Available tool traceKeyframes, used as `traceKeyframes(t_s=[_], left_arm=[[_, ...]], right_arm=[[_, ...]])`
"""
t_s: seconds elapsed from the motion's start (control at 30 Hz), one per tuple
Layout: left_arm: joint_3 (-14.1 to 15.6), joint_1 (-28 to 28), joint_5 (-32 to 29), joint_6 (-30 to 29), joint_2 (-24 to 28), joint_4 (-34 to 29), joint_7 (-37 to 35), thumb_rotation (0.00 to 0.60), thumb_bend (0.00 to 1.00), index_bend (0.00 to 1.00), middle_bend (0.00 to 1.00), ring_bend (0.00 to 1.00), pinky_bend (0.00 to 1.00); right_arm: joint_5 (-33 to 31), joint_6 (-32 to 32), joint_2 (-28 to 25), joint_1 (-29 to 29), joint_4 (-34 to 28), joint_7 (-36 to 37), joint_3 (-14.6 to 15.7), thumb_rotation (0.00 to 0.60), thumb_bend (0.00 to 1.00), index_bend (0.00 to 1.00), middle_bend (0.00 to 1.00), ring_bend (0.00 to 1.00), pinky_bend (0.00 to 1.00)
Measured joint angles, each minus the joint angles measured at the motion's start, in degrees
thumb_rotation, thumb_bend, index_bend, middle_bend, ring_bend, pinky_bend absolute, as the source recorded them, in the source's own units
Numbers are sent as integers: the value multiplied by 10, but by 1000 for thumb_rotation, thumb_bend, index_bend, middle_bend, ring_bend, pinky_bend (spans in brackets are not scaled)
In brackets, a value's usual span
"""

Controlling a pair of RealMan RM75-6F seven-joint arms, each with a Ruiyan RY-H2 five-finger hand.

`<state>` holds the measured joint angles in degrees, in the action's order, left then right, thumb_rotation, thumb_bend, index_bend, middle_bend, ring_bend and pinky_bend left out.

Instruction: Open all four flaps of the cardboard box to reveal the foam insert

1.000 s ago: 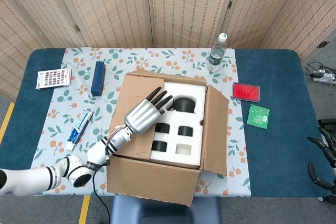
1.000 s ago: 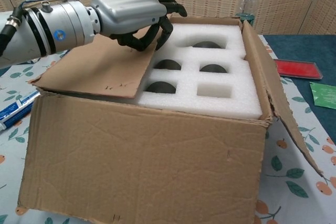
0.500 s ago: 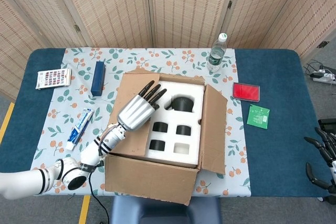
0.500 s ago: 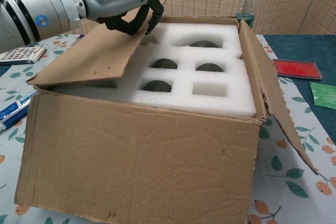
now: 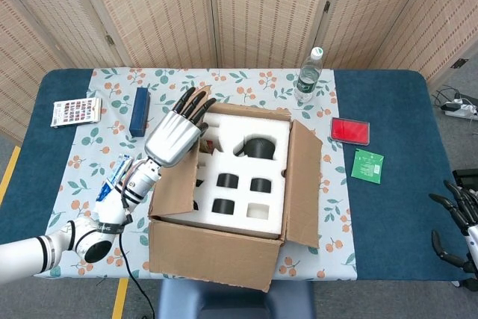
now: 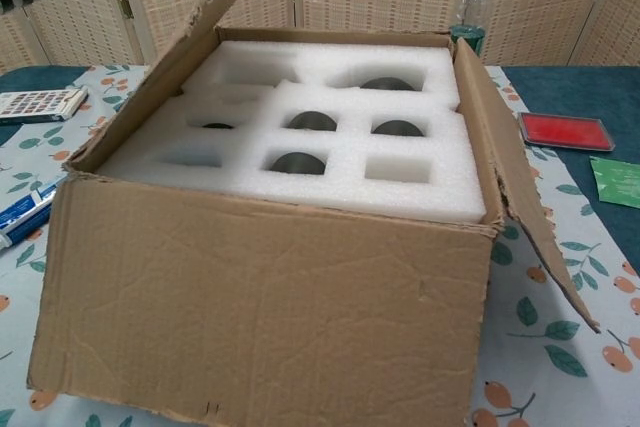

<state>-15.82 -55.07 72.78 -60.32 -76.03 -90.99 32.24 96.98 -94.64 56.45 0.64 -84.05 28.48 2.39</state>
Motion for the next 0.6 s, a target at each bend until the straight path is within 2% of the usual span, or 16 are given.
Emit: traceKeyframes(t_s=[0.6], left_arm=[[-20, 11, -26, -12, 45, 0, -25, 600, 1000, 630, 147, 0, 0]], right_arm=[[-7, 17, 2, -8, -7, -11, -2, 455, 611, 144, 0, 0, 0]])
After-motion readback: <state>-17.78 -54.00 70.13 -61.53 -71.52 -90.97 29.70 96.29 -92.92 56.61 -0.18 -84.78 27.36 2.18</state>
